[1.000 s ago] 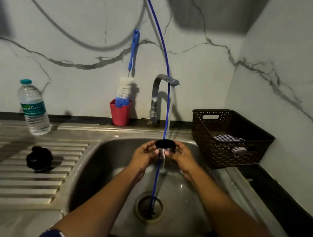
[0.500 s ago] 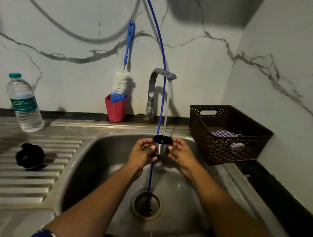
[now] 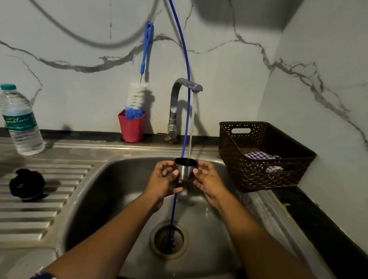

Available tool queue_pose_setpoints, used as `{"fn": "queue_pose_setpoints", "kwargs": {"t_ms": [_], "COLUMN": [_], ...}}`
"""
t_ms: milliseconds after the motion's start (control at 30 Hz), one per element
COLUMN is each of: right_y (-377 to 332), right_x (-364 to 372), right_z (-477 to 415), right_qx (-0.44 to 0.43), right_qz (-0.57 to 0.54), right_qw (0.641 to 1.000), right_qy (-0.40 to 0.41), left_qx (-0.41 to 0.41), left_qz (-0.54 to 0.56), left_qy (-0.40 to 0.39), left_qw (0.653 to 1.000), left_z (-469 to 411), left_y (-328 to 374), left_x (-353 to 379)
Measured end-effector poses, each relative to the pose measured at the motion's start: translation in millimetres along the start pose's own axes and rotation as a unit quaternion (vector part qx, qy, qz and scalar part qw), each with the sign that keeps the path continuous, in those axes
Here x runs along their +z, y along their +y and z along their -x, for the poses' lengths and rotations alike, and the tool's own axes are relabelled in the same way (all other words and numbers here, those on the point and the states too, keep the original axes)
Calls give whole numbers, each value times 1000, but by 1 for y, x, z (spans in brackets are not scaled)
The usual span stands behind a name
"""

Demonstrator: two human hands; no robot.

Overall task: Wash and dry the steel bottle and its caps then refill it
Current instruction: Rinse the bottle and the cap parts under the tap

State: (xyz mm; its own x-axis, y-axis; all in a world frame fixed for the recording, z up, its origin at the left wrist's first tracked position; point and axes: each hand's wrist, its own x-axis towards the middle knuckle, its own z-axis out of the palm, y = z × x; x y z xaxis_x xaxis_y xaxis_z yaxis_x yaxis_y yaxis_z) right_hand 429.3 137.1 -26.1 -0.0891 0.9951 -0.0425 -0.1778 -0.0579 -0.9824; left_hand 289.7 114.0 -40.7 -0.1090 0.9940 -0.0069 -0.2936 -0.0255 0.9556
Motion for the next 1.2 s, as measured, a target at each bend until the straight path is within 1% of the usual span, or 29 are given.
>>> {"fn": "queue_pose_setpoints", "kwargs": {"t_ms": [67, 200, 300, 433, 633, 767, 867, 967, 1033, 1133, 1200], "right_y": [0, 2, 2, 0, -1, -3, -1, 0, -2, -6, -8], "right_x": [1, 1, 0, 1, 1, -2, -1, 3, 4, 2, -1], "right_z": [1, 5, 5, 5, 4, 8, 9, 6, 5, 4, 3], "right_qx": [5, 16, 14, 4, 25, 50, 47, 51, 61, 80, 84], "right_qz": [-12, 20, 33, -15, -60, -104, -85, -52, -44, -40, -40], "right_qw": [1000, 998, 998, 999, 997, 991, 992, 996, 997, 996, 996], "right_qy": [1, -56, -50, -35, -30, -66, -84, -57, -31, -9, 0], "left_qx": [-1, -3, 4, 9, 17, 44, 58, 61, 70, 96, 84], "left_qz": [8, 4, -11, -3, -8, -31, -32, -31, -54, -118, -111], "left_qy": [5, 1, -5, -2, -17, -32, -19, 2, 6, -8, -24], "left_qw": [1000, 1000, 1000, 1000, 1000, 998, 998, 998, 996, 988, 990], "left_z": [0, 1, 2, 5, 6, 11, 12, 8, 7, 8, 9], "left_y": [0, 0, 1, 4, 5, 6, 6, 6, 7, 7, 6], "left_x": [0, 1, 2, 2, 0, 1, 2, 1, 1, 4, 6]}}
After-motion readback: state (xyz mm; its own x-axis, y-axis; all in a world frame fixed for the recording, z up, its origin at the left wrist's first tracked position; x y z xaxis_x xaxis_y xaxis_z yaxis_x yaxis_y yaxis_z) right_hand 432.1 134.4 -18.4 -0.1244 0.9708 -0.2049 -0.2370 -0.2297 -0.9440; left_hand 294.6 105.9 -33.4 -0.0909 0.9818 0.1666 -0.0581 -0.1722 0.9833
